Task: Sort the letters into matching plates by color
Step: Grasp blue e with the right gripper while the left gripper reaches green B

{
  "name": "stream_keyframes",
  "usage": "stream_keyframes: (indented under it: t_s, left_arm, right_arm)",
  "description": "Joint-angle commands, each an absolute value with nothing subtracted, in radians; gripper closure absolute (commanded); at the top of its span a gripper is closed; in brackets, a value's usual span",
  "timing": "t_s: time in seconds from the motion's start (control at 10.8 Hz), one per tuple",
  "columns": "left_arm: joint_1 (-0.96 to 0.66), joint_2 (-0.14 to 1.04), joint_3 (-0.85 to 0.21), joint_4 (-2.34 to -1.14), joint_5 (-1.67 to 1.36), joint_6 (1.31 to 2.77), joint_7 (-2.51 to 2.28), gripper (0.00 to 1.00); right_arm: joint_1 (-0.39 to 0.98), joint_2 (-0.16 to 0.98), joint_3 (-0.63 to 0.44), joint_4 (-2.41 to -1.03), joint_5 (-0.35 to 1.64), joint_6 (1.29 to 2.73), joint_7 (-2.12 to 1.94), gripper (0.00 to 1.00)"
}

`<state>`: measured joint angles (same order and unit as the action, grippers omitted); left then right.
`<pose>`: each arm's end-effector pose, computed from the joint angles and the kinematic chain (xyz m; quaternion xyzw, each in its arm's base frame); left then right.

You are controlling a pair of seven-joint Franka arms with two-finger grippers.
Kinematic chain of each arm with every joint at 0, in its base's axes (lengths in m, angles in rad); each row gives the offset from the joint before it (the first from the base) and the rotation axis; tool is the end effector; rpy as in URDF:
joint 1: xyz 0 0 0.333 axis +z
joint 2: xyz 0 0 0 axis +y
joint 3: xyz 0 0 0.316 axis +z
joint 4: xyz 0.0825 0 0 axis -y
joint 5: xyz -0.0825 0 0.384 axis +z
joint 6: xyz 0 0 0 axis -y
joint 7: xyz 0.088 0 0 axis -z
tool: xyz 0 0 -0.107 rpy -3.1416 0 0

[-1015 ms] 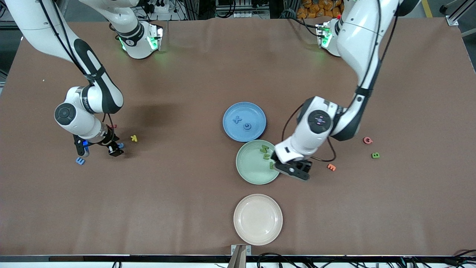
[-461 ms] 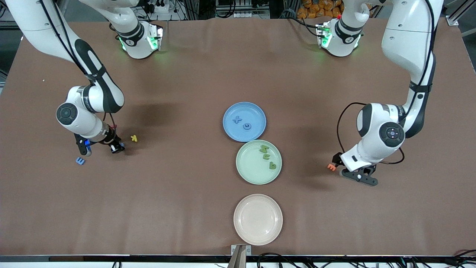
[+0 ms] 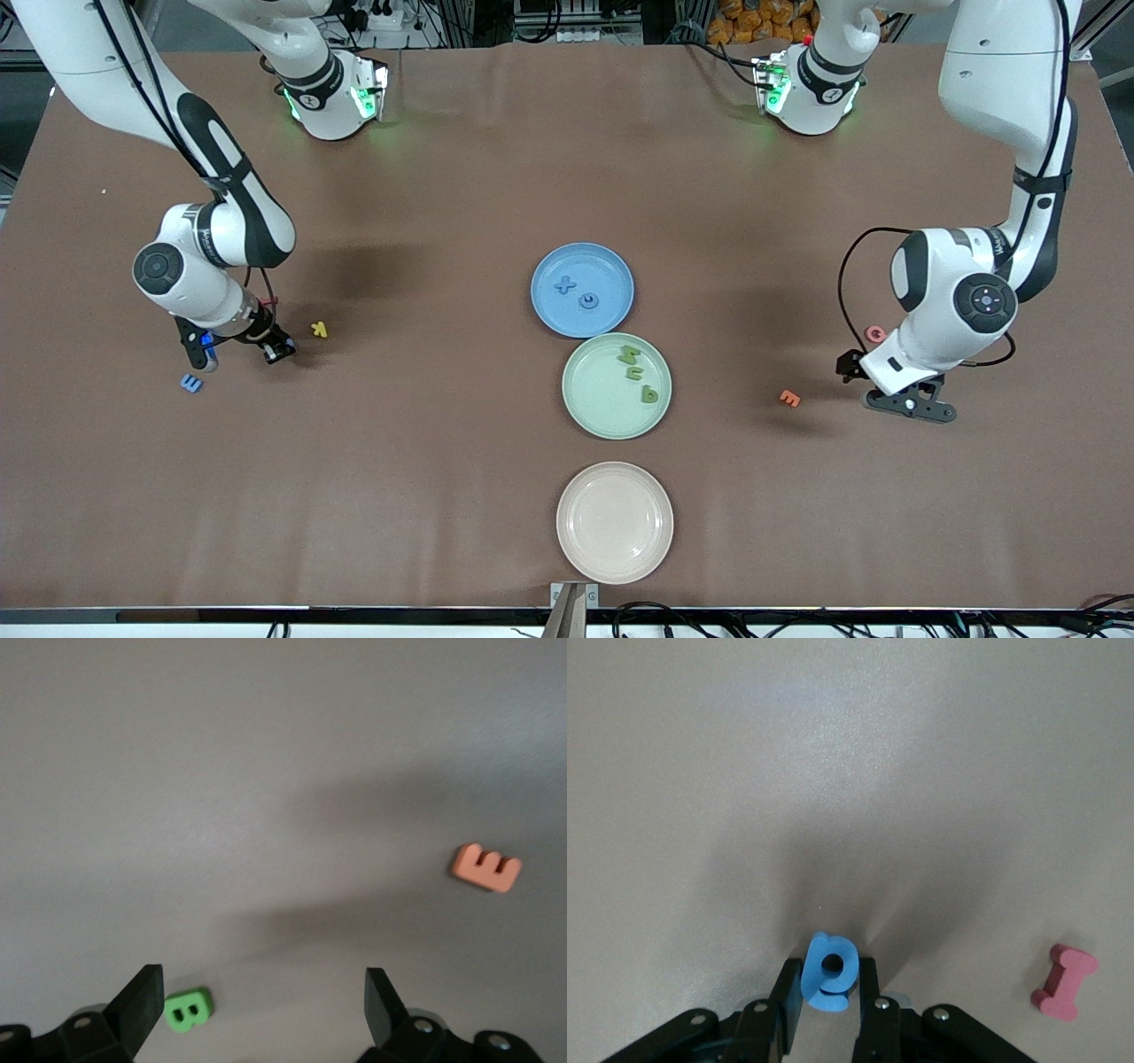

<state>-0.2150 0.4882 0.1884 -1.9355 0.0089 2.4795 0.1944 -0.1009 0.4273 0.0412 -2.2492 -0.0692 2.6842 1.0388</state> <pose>0.6300 -0.0223 0.2415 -0.9905 0.1256 -0.0279 0.0489 0.5400 -0.0294 0.1741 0.8677 -0.4970 0.0070 0.0041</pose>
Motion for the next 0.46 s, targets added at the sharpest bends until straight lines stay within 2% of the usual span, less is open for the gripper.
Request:
stream_keyframes:
  t_s: [0.0,0.37]
  left_arm:
    - [-0.232,0.440,0.235,-2.002,-0.058,2.488,0.190,0.00]
    - [-0.209,0.449,0.264,-2.055,-0.178,2.580,0.224,0.02]
  right_arm:
    - [-0.123,0.428,0.052,-2.272,-0.077,2.704,0.977,0.82]
    - [-0.139,0.413,0.051,-2.261,-0.077,2.669,0.777,0.86]
